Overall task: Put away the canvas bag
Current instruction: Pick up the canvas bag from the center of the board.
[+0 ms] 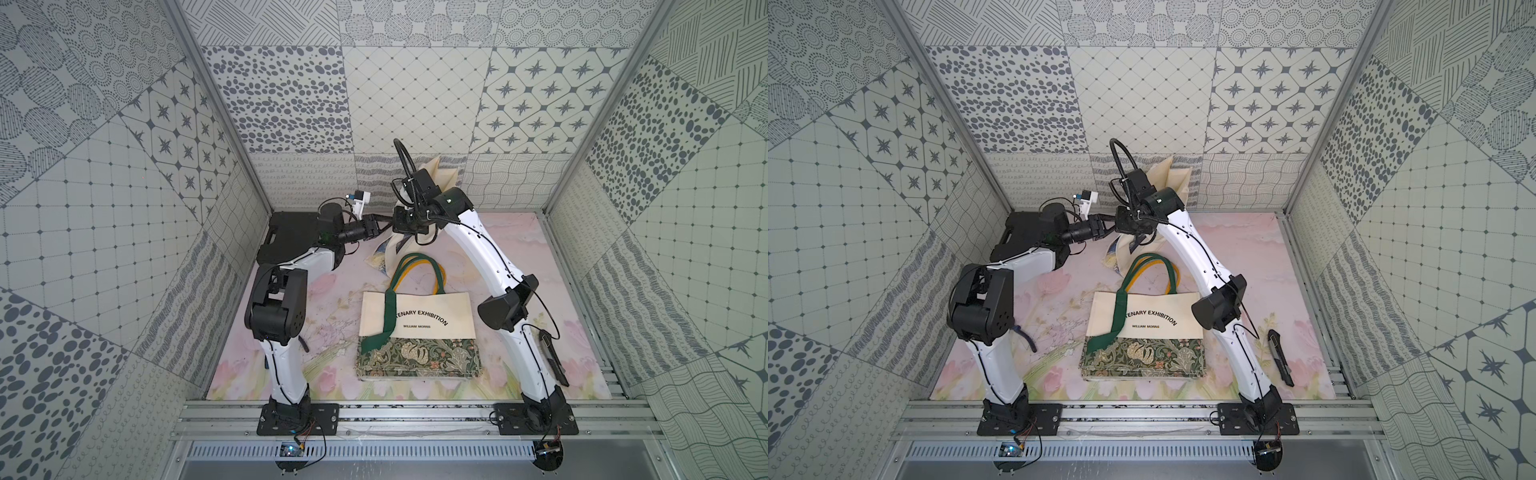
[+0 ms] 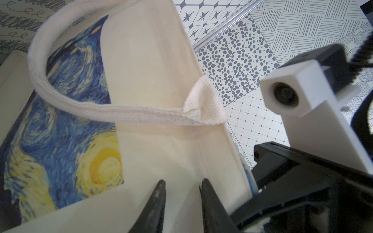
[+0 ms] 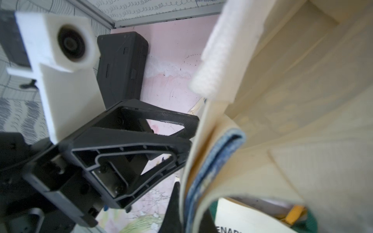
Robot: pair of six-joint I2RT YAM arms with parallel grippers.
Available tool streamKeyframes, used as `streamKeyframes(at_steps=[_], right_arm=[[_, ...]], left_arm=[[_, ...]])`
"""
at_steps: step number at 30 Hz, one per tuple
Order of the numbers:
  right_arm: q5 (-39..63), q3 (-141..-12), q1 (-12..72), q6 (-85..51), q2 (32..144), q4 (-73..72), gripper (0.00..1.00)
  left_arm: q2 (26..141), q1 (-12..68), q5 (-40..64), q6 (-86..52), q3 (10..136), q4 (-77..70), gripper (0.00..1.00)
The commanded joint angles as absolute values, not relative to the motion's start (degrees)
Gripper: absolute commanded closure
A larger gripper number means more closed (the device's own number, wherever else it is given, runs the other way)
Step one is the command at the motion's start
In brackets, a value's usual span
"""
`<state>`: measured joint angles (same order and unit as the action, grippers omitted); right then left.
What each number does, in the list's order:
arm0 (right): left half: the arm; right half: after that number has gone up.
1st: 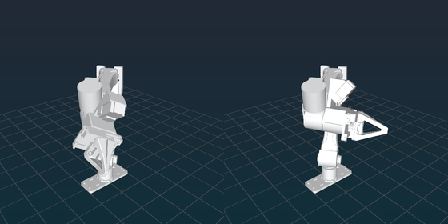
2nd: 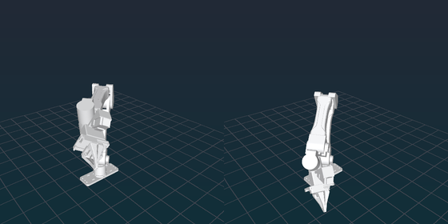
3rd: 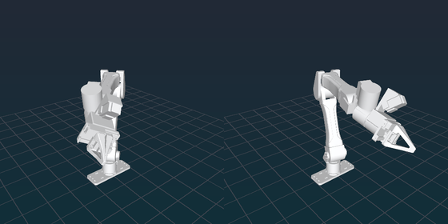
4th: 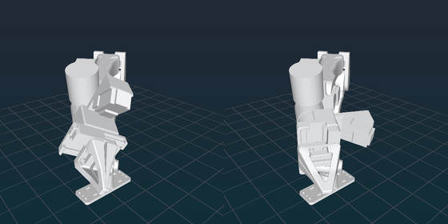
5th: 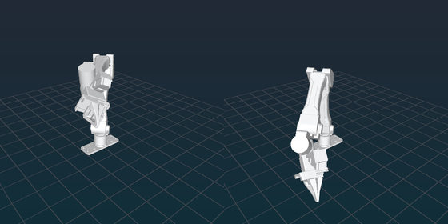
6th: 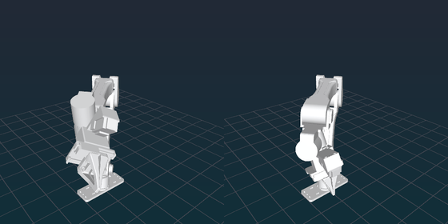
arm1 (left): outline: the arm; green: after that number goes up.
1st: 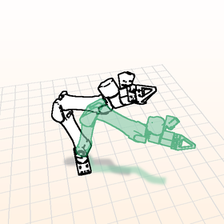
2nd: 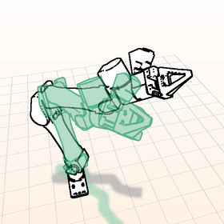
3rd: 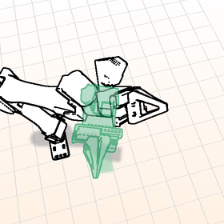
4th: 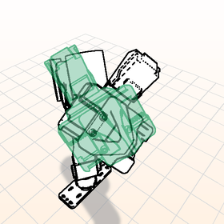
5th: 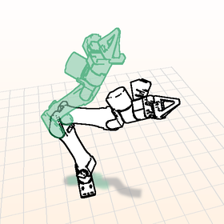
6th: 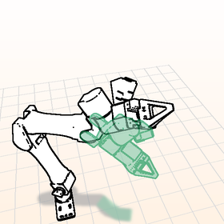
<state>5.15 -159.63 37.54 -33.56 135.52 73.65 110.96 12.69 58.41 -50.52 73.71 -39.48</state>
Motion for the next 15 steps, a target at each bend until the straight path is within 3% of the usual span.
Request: streamKeyframes(at_steps=[1, 7, 15], right_arm=[[2.59, -160.66, 37.45, -32.54, 133.91, 73.42, 1.0], [-1.13, -161.31, 35.3, -30.11, 130.56, 73.25, 1.0], [-2.31, -161.71, 29.67, -24.84, 122.67, 73.86, 1.0]], left_arm=[[109.1, 11.56, 60.49, -45.59, 75.22, -35.35, 0.67], [99.84, 8.74, 55.79, -37.01, 73.51, -26.46, 0.58], [83.93, 13.12, 49.27, -19.78, 74.01, -3.32, 0.42]])
